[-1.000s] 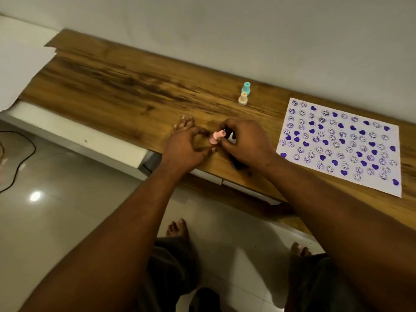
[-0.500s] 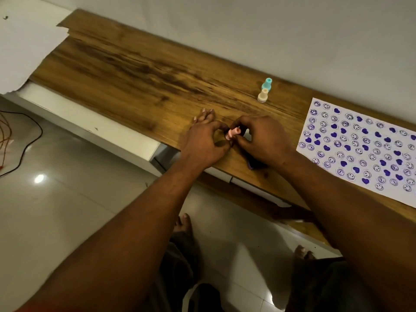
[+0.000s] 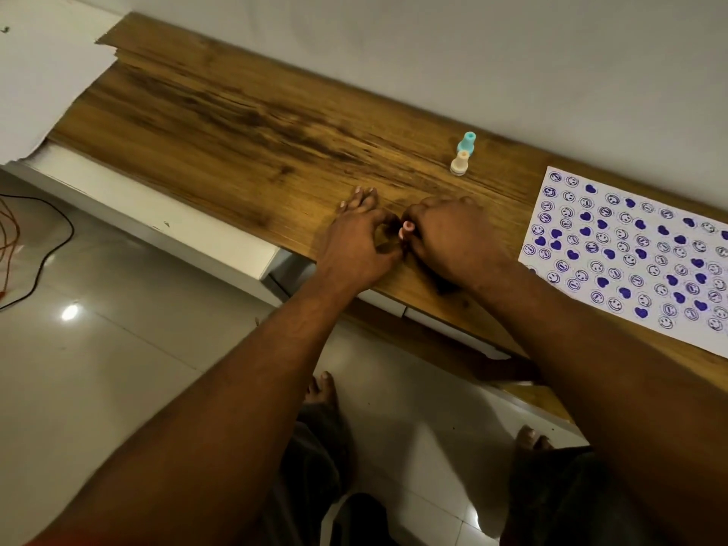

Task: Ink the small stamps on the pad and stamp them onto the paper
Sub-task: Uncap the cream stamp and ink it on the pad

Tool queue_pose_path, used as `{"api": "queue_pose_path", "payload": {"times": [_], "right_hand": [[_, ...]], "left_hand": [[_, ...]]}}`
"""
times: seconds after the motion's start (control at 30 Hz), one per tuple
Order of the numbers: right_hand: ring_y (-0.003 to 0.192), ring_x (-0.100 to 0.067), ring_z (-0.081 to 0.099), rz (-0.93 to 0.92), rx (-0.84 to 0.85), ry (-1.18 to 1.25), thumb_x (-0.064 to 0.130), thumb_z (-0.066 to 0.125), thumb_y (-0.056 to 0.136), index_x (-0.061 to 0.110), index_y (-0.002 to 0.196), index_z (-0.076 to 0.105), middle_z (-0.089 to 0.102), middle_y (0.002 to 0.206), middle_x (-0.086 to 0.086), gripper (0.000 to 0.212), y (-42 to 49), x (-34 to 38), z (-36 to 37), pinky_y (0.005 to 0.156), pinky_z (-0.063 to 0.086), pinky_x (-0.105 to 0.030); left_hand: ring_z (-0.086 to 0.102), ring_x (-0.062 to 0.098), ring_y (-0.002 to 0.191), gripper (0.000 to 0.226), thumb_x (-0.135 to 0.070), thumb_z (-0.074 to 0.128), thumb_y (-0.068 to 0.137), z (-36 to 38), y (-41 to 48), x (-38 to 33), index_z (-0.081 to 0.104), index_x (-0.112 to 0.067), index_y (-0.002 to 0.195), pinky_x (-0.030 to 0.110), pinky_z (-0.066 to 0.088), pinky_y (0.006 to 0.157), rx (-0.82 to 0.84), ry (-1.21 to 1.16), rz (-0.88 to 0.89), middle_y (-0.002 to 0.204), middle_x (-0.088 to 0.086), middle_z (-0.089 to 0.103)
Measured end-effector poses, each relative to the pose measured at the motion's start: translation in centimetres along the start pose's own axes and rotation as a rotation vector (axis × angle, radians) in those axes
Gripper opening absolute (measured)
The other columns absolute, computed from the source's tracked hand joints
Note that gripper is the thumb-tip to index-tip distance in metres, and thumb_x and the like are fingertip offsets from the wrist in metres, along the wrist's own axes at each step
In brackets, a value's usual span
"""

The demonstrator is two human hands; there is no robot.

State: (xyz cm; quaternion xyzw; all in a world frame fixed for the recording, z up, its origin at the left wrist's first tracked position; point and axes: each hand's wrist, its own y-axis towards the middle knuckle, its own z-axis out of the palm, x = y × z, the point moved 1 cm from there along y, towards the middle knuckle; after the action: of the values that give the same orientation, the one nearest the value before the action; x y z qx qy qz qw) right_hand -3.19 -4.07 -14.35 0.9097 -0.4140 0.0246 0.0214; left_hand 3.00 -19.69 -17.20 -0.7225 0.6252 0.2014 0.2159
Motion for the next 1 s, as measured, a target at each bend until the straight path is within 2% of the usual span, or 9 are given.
{"api": "queue_pose_path", "payload": {"times": [0.17,0.3,0.4,0.47,0.57,0.63,0.73,0.87,1.0], "right_hand": [[0.110,-0.023,0.063,0.068,-0.020,0.199,0.040,0.058,0.101,0.023,0.124,0.070,0.071,0.117,-0.004,0.031,0.0,0.1,0.3,0.092,0.048,-0.036],[0.096,-0.013,0.063,0.126,-0.015,0.404,0.055,0.067,0.093,0.027,0.128,0.069,0.071,0.105,0.007,0.045,-0.1,-0.8,-0.5,0.079,0.053,-0.033],[0.092,-0.013,0.066,0.200,-0.143,0.453,0.061,0.071,0.089,0.026,0.127,0.071,0.073,0.098,0.009,0.052,0.1,-3.2,-1.7,0.079,0.053,-0.033],[0.098,-0.021,0.068,0.304,-0.232,0.384,0.051,0.074,0.090,0.027,0.133,0.067,0.074,0.105,0.003,0.050,0.4,-5.6,-2.1,0.083,0.053,-0.036],[0.117,-0.032,0.063,0.356,-0.207,0.290,0.041,0.069,0.094,0.026,0.149,0.051,0.066,0.132,-0.007,0.060,0.8,-7.7,-1.7,0.090,0.052,-0.043],[0.125,-0.038,0.059,0.345,-0.170,0.266,0.040,0.068,0.096,0.023,0.155,0.043,0.056,0.146,-0.013,0.067,1.3,-7.9,-1.2,0.095,0.052,-0.048],[0.125,-0.042,0.058,0.346,-0.089,0.228,0.048,0.064,0.098,0.025,0.158,0.038,0.048,0.150,-0.016,0.070,2.3,-7.3,-0.6,0.095,0.053,-0.050],[0.119,-0.041,0.061,0.350,-0.065,0.223,0.044,0.062,0.100,0.024,0.153,0.045,0.052,0.144,-0.017,0.059,3.0,-6.6,0.0,0.094,0.052,-0.046],[0.110,-0.036,0.065,0.334,-0.151,0.237,0.029,0.055,0.104,0.020,0.131,0.061,0.066,0.125,-0.015,0.028,3.4,-6.8,0.2,0.084,0.049,-0.039]], "left_hand": [[0.014,0.023,0.162,0.046,-0.039,0.077,0.088,0.0,0.0,0.0,0.069,-0.026,0.131,0.039,0.009,0.129,-0.019,-0.001,-0.007,0.170,0.011,0.033],[0.017,0.023,0.161,0.043,-0.042,0.074,0.090,0.0,0.0,0.1,0.071,-0.026,0.130,0.043,0.015,0.131,-0.058,0.008,0.004,0.168,0.011,0.036],[0.019,0.023,0.161,0.042,-0.046,0.074,0.090,0.0,0.1,0.2,0.072,-0.026,0.127,0.044,0.017,0.130,-0.091,0.016,-0.010,0.167,0.011,0.037],[0.020,0.023,0.161,0.044,-0.047,0.074,0.090,-0.1,0.2,0.2,0.072,-0.026,0.129,0.044,0.017,0.130,-0.113,0.025,-0.038,0.168,0.010,0.037],[0.018,0.022,0.161,0.049,-0.047,0.075,0.090,-0.1,0.3,-0.1,0.068,-0.026,0.134,0.044,0.017,0.131,-0.121,0.034,-0.071,0.169,0.009,0.035],[0.018,0.022,0.161,0.054,-0.047,0.076,0.088,-0.2,0.2,-0.2,0.065,-0.027,0.138,0.044,0.017,0.131,-0.130,0.017,-0.067,0.169,0.009,0.034],[0.018,0.023,0.161,0.066,-0.049,0.077,0.085,-0.4,0.0,-0.1,0.059,-0.025,0.144,0.047,0.019,0.130,-0.128,0.009,-0.066,0.170,0.009,0.032],[0.019,0.023,0.161,0.074,-0.050,0.077,0.082,-0.6,0.0,0.0,0.055,-0.023,0.147,0.047,0.021,0.130,-0.141,0.008,-0.072,0.170,0.009,0.032],[0.019,0.023,0.161,0.076,-0.048,0.078,0.083,-0.5,0.0,0.0,0.052,-0.023,0.150,0.047,0.020,0.130,-0.134,-0.004,-0.082,0.171,0.009,0.030]]}}
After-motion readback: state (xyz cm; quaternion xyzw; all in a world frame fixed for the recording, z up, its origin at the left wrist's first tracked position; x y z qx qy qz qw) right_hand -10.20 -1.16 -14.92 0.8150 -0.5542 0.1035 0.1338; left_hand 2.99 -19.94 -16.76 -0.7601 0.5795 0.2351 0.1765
